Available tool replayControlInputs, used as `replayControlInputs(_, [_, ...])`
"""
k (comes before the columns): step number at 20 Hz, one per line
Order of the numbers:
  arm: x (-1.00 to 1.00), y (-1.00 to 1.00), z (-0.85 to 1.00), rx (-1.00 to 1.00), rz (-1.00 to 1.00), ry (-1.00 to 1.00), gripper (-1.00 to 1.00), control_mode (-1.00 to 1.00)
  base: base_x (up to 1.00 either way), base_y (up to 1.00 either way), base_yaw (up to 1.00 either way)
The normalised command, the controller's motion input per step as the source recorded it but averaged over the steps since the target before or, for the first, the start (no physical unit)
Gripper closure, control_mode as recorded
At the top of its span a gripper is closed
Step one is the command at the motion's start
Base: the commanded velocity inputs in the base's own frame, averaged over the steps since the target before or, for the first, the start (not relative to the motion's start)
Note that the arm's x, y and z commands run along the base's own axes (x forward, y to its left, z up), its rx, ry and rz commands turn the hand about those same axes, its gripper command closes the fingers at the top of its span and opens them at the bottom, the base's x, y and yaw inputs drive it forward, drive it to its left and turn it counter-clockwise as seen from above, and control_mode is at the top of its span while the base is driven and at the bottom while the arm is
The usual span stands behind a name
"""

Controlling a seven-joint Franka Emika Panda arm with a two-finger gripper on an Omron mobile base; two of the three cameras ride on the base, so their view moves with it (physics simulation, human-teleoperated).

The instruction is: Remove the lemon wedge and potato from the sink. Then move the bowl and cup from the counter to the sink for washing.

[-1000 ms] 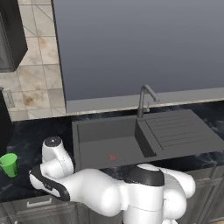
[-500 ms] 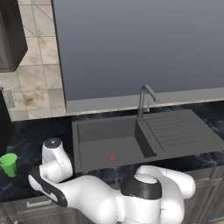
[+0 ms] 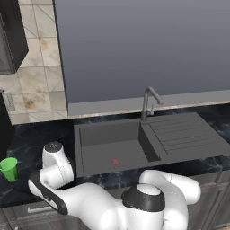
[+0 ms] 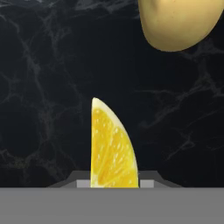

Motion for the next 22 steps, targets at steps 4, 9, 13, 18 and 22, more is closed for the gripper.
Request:
replayControlInputs(4, [0.0,0.0,-0.1,0.0,0.0,0.0,1.0,-1.0,0.0,0.0,0.0])
replayControlInputs(9, [0.0,0.0,-0.08,0.0,0.0,0.02,-1.0,-1.0,0.0,0.0,0.0])
replayControlInputs(13, [0.0,0.01,-0.01,0.0,0.0,0.01,-1.0,-1.0,0.0,0.0,0.0])
replayControlInputs(18, [0.0,0.0,0.01,0.0,0.0,0.0,-1.0,-1.0,0.0,0.0,0.0])
replayControlInputs(22, [-0.01,0.0,0.09,0.0,0.0,0.0,-1.0,-1.0,0.0,0.0,0.0])
